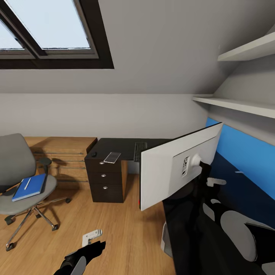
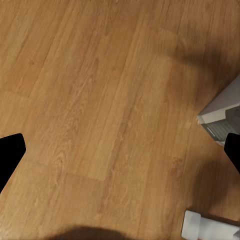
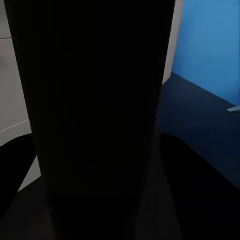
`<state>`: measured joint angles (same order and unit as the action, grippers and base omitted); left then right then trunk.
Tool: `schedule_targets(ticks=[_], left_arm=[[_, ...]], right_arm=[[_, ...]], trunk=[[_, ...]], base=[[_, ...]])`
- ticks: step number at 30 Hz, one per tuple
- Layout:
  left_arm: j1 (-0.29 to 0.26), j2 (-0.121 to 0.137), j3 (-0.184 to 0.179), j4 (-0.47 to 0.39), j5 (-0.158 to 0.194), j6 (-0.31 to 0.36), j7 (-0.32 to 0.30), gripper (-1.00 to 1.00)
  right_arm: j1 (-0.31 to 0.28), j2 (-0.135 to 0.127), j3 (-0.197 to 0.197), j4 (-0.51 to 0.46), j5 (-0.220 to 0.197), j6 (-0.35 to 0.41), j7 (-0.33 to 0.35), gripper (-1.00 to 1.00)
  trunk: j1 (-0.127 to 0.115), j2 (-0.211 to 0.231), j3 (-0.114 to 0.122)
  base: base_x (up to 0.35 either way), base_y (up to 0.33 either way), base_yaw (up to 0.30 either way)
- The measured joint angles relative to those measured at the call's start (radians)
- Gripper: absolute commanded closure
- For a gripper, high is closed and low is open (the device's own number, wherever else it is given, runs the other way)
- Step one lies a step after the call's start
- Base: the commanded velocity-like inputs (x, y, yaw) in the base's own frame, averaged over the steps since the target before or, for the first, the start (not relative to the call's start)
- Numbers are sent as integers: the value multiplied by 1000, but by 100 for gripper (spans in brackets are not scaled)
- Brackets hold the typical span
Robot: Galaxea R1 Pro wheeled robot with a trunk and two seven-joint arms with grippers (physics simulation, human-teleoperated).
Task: In the bedroom, organize the workspace by keeping the computer under the desk, ensuring the monitor is on the desk, placing the keyboard on the desk next to the monitor, placing the mouse on the desk next to the keyboard, moving the folder from the swivel chair onto the desk next to the mouse, stacking the notebook on top of the folder with the pen on top of the notebook, and positioning the swivel chair next to the desk.
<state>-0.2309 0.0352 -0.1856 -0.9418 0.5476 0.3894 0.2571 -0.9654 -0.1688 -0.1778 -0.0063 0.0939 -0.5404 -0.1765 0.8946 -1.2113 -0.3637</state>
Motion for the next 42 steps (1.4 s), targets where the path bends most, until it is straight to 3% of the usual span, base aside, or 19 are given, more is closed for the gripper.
schedule_targets(ticks=[7, 25, 42], left_arm=[[0, 0, 0, 0, 0, 0, 0, -100], [0, 0, -4, 0, -1, 0, 0, -100], [0, 1, -5, 1, -1, -5, 0, -100]], right_arm=[[0, 0, -7, 0, 0, 0, 1, 100], [0, 0, -12, -1, 10, 1, 2, 100], [0, 0, -26, -1, 24, 3, 5, 100]], trunk=[[0, 0, 0], [1, 0, 0], [0, 0, 0]], base=[[-60, 0, 0], [-325, -2, 0], [-218, -160, 0]])
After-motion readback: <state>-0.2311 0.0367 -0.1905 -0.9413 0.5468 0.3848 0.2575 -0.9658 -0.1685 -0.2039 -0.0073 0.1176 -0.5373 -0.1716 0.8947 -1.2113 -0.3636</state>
